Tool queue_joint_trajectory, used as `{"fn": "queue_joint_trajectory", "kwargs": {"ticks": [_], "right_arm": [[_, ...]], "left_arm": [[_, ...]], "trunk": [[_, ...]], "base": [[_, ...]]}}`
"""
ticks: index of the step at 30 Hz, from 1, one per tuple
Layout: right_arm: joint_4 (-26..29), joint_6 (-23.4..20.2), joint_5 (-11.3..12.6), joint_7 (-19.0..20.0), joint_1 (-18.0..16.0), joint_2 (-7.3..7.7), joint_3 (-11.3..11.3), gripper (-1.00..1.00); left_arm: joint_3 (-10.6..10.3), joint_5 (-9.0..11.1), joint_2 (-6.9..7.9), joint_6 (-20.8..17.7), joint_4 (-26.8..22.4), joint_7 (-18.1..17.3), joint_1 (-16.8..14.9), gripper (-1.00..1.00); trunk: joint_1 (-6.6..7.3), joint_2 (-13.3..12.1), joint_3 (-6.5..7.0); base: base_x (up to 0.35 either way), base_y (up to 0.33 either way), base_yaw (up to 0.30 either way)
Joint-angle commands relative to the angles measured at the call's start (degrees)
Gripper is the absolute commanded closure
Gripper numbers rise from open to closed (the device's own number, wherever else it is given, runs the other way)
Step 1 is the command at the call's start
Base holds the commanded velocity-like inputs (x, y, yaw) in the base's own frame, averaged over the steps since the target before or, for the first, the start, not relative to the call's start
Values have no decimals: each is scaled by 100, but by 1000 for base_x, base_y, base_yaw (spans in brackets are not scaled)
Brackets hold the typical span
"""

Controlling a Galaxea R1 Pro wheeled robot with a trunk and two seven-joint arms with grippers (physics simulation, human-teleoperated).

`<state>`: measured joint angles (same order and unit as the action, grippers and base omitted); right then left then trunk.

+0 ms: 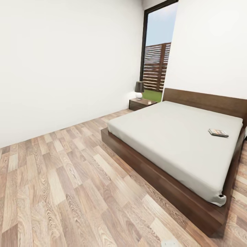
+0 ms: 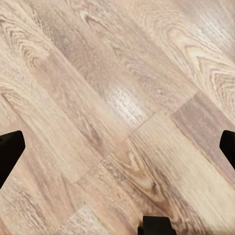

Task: In the bedroom, move the book from the bed onto either nightstand, and place the two sandals side by side next to the bed.

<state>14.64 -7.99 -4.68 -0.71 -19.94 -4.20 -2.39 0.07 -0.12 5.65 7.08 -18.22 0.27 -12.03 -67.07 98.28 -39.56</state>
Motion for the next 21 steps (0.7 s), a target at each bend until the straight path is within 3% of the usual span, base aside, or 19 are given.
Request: {"fn": "queue_joint_trajectory", "kwargs": {"ticks": [1, 14, 18, 21], "right_arm": [[13, -36, -49, -9, 0, -7, -23, -100], [13, -36, -51, -15, -1, -12, -22, -100], [13, -36, -51, -13, -1, -16, -20, -100], [9, -36, -51, -13, -1, -17, -20, -100]], "left_arm": [[1, -2, 2, 18, 4, 2, -4, -100], [18, 15, 168, -79, 6, 2, -9, -100], [27, 80, 400, -104, -36, 8, -9, -100], [30, 298, 642, -111, -142, 6, -6, -100]], "trunk": [[-22, 44, -24], [-308, 565, -257], [-395, 726, -329], [-461, 846, -383]], "base": [[0, 0, 0], [0, 0, 0], [0, 0, 0], [0, 0, 0]]}}
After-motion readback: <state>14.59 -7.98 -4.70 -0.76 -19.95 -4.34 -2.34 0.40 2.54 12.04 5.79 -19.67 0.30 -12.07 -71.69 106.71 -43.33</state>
